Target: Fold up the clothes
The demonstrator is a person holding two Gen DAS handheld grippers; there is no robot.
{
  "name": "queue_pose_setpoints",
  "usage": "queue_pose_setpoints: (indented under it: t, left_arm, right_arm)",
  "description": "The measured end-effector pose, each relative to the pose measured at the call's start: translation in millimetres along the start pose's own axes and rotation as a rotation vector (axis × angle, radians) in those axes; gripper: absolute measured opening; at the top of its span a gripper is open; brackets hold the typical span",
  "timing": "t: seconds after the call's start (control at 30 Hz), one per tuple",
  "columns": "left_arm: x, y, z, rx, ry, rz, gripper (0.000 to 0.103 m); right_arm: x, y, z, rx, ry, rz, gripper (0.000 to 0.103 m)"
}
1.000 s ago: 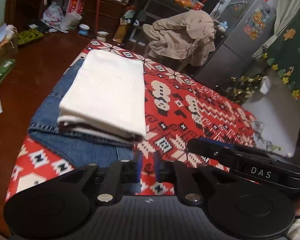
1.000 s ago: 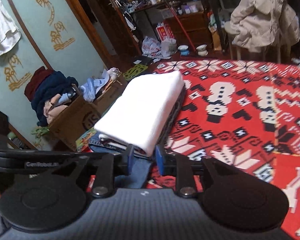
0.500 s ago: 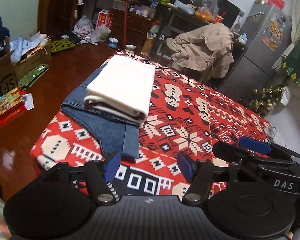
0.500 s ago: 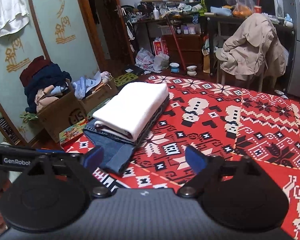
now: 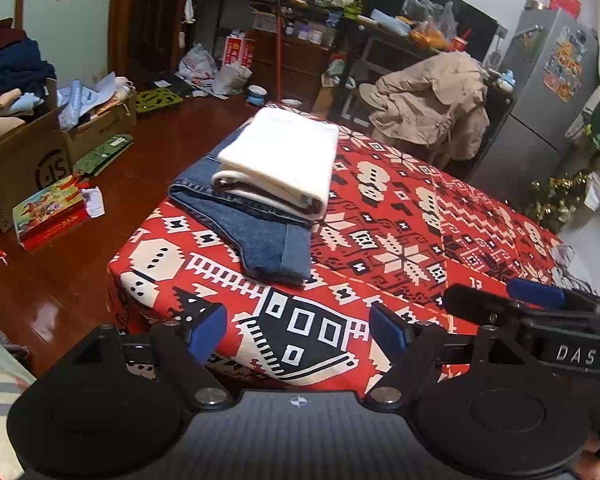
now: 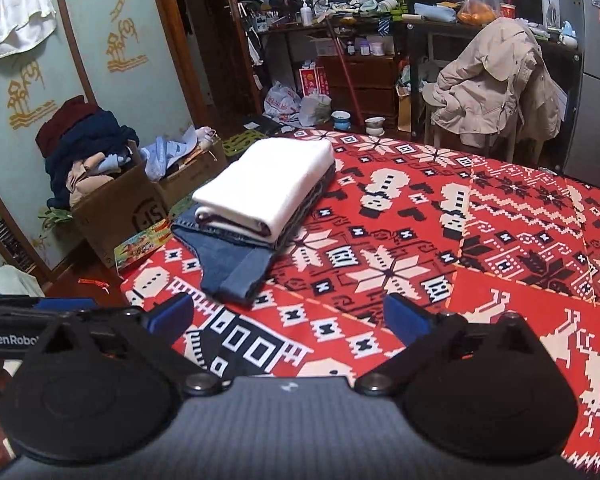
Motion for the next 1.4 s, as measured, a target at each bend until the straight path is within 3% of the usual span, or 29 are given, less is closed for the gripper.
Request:
queue_pose_setpoints:
  t: [0.37, 0.5, 0.63, 0.8, 0.93, 1.07, 1.13, 1.2, 1.23, 1.33, 1.4]
  left_arm:
    - [-10.4, 4.5, -0.2, 0.073, -0.065, -0.057, 0.079]
    - [-23.8, -2.5, -3.4, 0.117, -0.058, -0.09, 0.079]
    - [-40.1, -15.1, -12.7, 0.156, -0.036, -0.133, 0.076]
    - [-63.7, -34.6, -33.1, 0.21, -0.036, -0.145, 0.074]
    - [-87.1, -57.8, -55.3, 0.211, -0.025, -0.078, 0.07]
    - [-114.8, -85.5, -75.3, 0.2, 0.048, 0.057, 0.065]
    - [-127.5, -102.6, -81.7, 0.182, 0.092, 0.153, 0.043]
    - [-136.8, -121.0, -84.5, 0.156, 0.141, 0.247, 0.013]
    - [-140.1, -130.2, -85.5, 0.144, 0.166, 0.288, 0.008]
    - [-146.3, -154.3, -87.4, 0.119, 0.22, 0.396, 0.006]
    - [-145.0, -164.2, -85.1, 0.113, 0.232, 0.434, 0.006]
  right_arm:
    - [-10.5, -4.9, 0.1, -0.004, 0.027, -0.012, 0.102]
    - [-14.8, -12.8, -4.0, 0.035, 0.083, 0.018, 0.102]
    - [-16.3, -27.1, -13.6, 0.087, 0.132, -0.036, 0.102]
    - [-22.5, -57.8, -35.7, 0.126, 0.227, -0.014, 0.102]
    - [-35.6, -85.1, -52.6, 0.15, 0.333, -0.024, 0.102]
    - [-56.7, -119.0, -65.3, 0.129, 0.447, -0.03, 0.098]
    - [-70.0, -136.3, -69.3, 0.126, 0.513, -0.041, 0.083]
    - [-84.3, -153.1, -70.7, 0.121, 0.583, -0.044, 0.072]
    - [-91.4, -162.3, -71.6, 0.116, 0.621, -0.052, 0.061]
    - [-110.8, -189.5, -73.0, 0.096, 0.705, -0.051, 0.041]
    - [-119.3, -206.0, -74.5, 0.078, 0.719, -0.05, 0.037]
Point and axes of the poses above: each gripper's, at about its wrist camera, not at the fingertips, and y roughly against the way its jaws point, x to its right, z to its underside, the point moved 2 cm from there along -y, roughly the way its jaws point, and after that the axes turned 1 degree about -y, right-handed, at the moved point
